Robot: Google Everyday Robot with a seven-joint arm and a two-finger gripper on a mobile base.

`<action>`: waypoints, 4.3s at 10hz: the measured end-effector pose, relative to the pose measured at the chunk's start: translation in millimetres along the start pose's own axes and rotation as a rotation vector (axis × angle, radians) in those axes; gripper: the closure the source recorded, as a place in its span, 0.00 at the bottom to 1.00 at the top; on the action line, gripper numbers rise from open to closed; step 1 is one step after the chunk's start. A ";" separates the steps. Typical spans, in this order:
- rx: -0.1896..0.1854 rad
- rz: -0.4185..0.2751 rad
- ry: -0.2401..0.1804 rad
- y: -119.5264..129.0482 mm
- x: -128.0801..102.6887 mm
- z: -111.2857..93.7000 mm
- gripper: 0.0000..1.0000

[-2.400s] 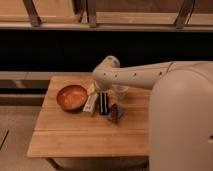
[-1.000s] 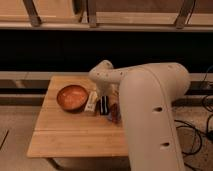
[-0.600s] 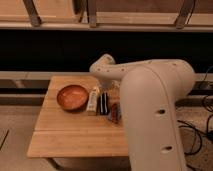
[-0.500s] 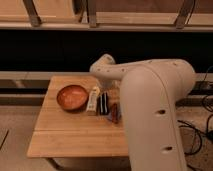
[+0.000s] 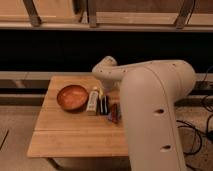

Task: Place the eraser in the ceramic cup

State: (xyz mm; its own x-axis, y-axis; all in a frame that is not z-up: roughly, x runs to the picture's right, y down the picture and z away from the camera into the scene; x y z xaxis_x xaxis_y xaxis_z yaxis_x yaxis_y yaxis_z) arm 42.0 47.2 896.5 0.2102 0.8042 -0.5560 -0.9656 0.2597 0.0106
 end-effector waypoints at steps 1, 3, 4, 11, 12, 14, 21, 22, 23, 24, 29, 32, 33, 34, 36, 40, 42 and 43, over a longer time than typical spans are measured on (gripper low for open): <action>-0.001 0.002 0.011 0.9 1.5 4.5 0.20; -0.005 -0.005 0.021 3.5 2.3 8.7 0.20; -0.005 -0.005 0.021 3.5 2.2 8.7 0.20; 0.063 -0.013 0.016 -1.0 4.8 6.5 0.20; 0.075 -0.019 0.013 1.1 3.5 5.8 0.20; 0.089 -0.024 0.013 4.7 2.1 7.8 0.20; -0.015 -0.010 0.012 14.1 -7.4 32.0 0.20; -0.037 -0.021 0.003 17.9 -12.1 32.9 0.20; -0.052 -0.035 -0.003 21.4 -15.7 33.3 0.20; -0.067 -0.057 -0.010 26.2 -20.3 34.1 0.20; -0.115 -0.092 0.036 30.6 -21.6 59.3 0.20; -0.143 -0.077 0.051 29.1 -29.5 74.9 0.25; -0.140 -0.079 0.044 27.7 -34.1 75.6 0.32; -0.137 -0.086 0.033 26.9 -40.3 75.8 0.44; -0.145 -0.093 0.025 29.3 -45.5 76.0 0.63; -0.157 -0.092 0.001 31.7 -54.2 71.3 0.99; -0.131 -0.094 -0.063 23.0 -71.8 45.3 1.00; -0.113 -0.107 -0.111 22.7 -83.6 25.1 1.00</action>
State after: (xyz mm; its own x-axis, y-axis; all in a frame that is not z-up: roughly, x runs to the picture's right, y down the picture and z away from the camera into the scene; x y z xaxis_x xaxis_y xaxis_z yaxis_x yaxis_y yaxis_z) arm 6.3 -0.8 964.1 0.3217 0.8308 -0.4541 -0.9467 0.2898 -0.1405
